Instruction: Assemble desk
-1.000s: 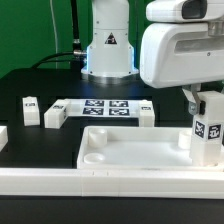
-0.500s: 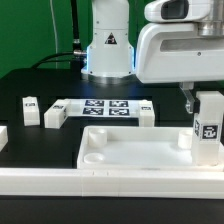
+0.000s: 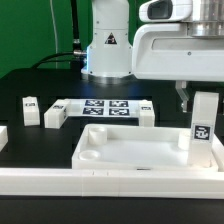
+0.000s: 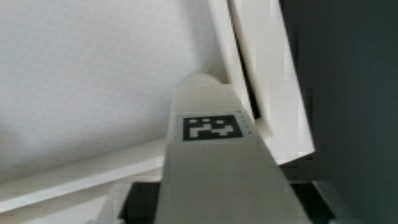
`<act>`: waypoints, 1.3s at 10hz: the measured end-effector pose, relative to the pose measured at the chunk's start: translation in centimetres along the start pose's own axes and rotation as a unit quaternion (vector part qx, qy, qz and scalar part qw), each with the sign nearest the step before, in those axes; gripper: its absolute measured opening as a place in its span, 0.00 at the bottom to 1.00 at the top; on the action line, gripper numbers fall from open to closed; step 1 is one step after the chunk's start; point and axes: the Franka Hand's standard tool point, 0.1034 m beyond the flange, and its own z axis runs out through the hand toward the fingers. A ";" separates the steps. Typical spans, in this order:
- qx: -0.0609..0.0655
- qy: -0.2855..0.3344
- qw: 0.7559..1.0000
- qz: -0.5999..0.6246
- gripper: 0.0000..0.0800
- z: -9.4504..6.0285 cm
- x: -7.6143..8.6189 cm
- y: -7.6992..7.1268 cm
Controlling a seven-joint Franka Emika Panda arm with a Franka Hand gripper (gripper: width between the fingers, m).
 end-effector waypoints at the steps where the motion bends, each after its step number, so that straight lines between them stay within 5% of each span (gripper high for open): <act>1: -0.006 0.003 1.000 0.028 0.37 0.0 0.3 0.5; 6: -0.017 0.008 0.995 0.096 0.43 -0.1 0.8 1.5; 7: -0.017 0.008 0.995 0.096 0.66 -0.1 0.8 1.5; 8: -0.016 0.008 0.996 0.092 0.66 -0.2 0.7 1.4; 9: -0.014 0.010 0.997 0.072 0.78 -0.6 0.6 1.1; 13: -0.012 0.006 1.000 -0.022 0.81 -2.8 -0.5 2.4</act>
Offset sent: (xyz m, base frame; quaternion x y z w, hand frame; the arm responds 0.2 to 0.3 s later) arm 0.0015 0.0023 0.0016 -0.0007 -0.0063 0.1322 0.9912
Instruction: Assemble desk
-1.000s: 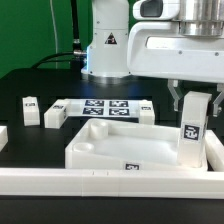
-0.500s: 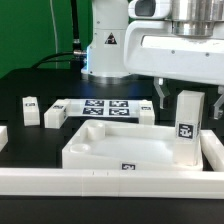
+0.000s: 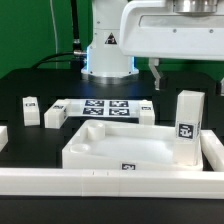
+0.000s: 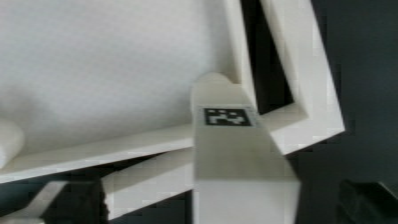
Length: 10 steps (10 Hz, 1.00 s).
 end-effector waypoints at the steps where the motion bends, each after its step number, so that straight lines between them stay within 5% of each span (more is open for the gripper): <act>1: 0.000 -0.001 1.000 0.005 0.81 0.2 -0.1 -0.1; 5: -0.001 0.001 1.000 -0.015 0.81 0.4 -0.5 -0.7; 8: 0.003 0.011 0.997 -0.077 0.81 2.1 -4.9 1.8; 10: 0.003 0.011 0.997 -0.077 0.81 2.1 -4.7 1.6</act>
Offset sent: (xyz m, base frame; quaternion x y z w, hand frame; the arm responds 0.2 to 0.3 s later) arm 0.0000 0.0000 0.0000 0.0000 0.0000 0.0000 1.0000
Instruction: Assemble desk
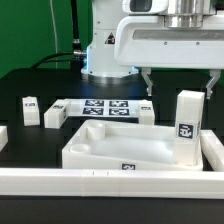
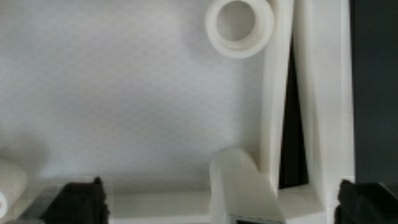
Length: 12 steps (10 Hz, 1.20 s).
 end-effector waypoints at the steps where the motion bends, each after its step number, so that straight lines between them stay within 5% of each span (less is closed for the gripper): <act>1: 0.000 0.000 1.000 0.000 0.81 0.0 0.0 0.0; 2: 0.001 0.003 1.000 -0.001 0.81 0.2 -0.2 0.1; 6: -0.003 0.014 1.000 -0.024 0.81 3.2 -5.7 3.8; 9: -0.006 0.002 1.000 -0.027 0.81 3.4 -6.0 4.0; 12: -0.023 -0.088 0.995 -0.050 0.81 3.5 -6.9 4.9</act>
Offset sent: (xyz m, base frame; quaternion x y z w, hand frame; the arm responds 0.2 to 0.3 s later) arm -0.0669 -0.0210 -0.0267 0.0083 0.0198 -0.0261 0.9994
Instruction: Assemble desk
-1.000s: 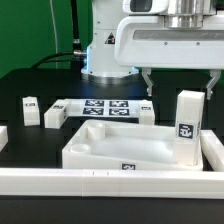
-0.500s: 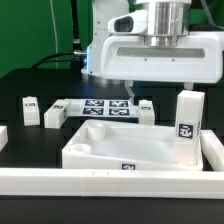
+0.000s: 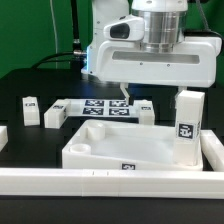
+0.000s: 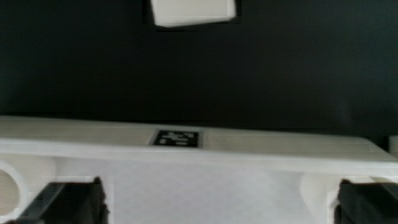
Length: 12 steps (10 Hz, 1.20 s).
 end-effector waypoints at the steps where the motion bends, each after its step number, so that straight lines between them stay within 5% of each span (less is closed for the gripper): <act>1: -0.003 -0.018 1.000 -0.008 0.81 0.1 -0.5 -0.2; 7: -0.019 -0.177 0.982 -0.055 0.81 0.5 -1.6 0.5; 12: -0.019 -0.171 0.983 -0.063 0.81 2.1 -2.6 1.1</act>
Offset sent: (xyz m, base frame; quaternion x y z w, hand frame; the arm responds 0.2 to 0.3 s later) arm 0.0000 0.0000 0.0000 0.0000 -0.1296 0.0000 0.9916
